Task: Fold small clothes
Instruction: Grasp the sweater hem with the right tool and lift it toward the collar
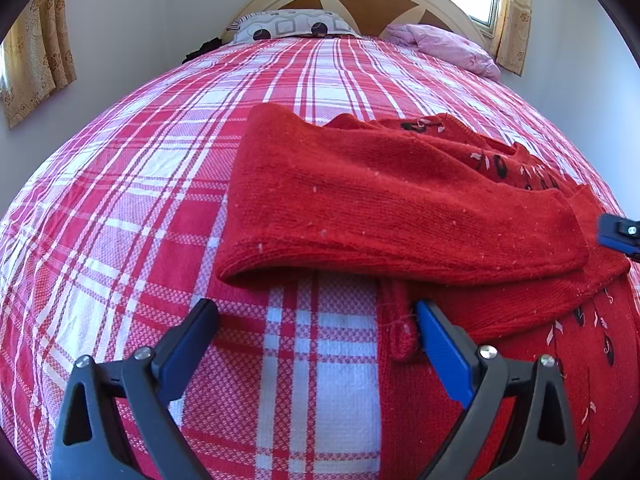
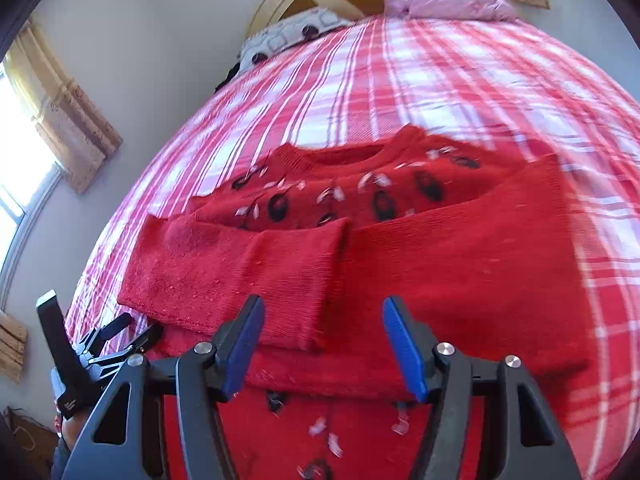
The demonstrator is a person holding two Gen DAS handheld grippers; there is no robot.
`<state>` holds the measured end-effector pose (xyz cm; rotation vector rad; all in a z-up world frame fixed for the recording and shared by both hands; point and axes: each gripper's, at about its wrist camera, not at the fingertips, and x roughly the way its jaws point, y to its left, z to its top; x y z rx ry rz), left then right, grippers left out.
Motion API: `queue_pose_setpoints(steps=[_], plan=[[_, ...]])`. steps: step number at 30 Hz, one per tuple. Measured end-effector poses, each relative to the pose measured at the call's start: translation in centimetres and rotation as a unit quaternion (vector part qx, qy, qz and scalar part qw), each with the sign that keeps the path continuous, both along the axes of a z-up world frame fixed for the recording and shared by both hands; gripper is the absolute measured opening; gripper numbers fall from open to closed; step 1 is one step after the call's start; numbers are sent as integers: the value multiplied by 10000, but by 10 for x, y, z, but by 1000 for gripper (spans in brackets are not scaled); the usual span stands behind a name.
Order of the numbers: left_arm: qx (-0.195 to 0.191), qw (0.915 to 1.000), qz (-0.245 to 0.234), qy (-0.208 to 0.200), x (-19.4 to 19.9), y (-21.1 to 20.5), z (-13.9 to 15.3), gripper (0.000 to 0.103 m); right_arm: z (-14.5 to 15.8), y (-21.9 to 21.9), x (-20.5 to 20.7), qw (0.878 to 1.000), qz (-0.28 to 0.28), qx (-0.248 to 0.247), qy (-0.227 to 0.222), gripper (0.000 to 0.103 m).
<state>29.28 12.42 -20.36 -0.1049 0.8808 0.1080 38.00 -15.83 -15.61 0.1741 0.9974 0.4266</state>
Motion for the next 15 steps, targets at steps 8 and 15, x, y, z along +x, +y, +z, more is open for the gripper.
queue_pose_setpoints(steps=[8,15], plan=[[-53,10000,5,-18,0,1,0,101,-17,33,0,9987,278,-416,58,14],[-75,10000,10,-26,-1,1,-1,101,14,9,-8,9979,94,-455,-444,7]])
